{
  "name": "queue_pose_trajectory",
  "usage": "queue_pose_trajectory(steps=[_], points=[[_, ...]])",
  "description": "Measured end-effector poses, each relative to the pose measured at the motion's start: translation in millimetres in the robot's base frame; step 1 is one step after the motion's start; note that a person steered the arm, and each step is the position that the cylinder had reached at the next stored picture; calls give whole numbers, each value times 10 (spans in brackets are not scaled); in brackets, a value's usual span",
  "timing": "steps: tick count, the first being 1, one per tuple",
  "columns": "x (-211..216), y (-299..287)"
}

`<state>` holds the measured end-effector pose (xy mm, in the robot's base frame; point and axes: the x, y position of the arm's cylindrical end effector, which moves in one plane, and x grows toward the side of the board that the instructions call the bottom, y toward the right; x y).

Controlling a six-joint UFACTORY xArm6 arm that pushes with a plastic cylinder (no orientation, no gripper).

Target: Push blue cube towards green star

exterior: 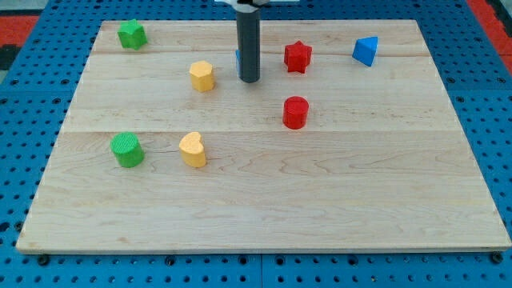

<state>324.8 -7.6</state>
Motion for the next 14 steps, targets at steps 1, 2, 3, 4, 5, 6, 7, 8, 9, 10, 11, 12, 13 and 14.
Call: queue_pose_trajectory(steps=[1,2,3,4,5,6,7,8,9,10,11,12,13,14], points=[[-164,16],[-182,16],[-265,16],[-202,-35],[-133,-358],[-298,-536],[-558,-423],[-734,-372],[-406,-463],[-121,-431],[-186,-347],[-378,-340],[-515,-340],[-666,-340]])
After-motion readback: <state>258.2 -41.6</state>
